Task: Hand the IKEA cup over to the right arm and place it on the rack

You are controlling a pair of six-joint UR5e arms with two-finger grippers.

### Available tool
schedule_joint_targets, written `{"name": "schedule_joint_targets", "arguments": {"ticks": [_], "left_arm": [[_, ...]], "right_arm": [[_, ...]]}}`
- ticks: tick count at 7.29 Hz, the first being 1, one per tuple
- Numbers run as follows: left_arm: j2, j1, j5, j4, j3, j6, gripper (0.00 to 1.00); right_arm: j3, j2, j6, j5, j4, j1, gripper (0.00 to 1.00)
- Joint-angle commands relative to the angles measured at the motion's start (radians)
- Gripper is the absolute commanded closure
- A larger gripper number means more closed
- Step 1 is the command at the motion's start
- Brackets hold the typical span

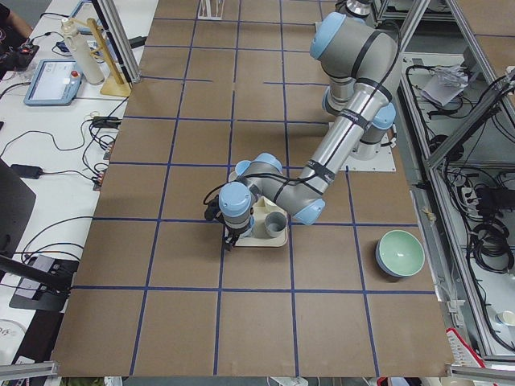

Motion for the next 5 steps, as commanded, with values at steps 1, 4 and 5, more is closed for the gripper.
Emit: {"name": "schedule_joint_targets", "arguments": {"ticks": [1, 4, 5], "left_arm": [[-0.021, 0.002, 0.0, -0.008, 0.013, 0.001, 0.43], [-0.021, 0.002, -0.005, -0.011, 0.011, 0.0, 0.85], [-0.023, 0.002, -0.008, -0.013, 0.011, 0.0, 0.89]], "right_arm": [[-0.002, -0.003, -0.006, -0.002, -0.01, 0.0, 0.0], [-0.008, 0.0, -0.026, 0.001, -0.008, 0.0, 0.0], [-0.002, 0.01, -0.027, 0.0, 0.0, 0.0, 0.0]]}}
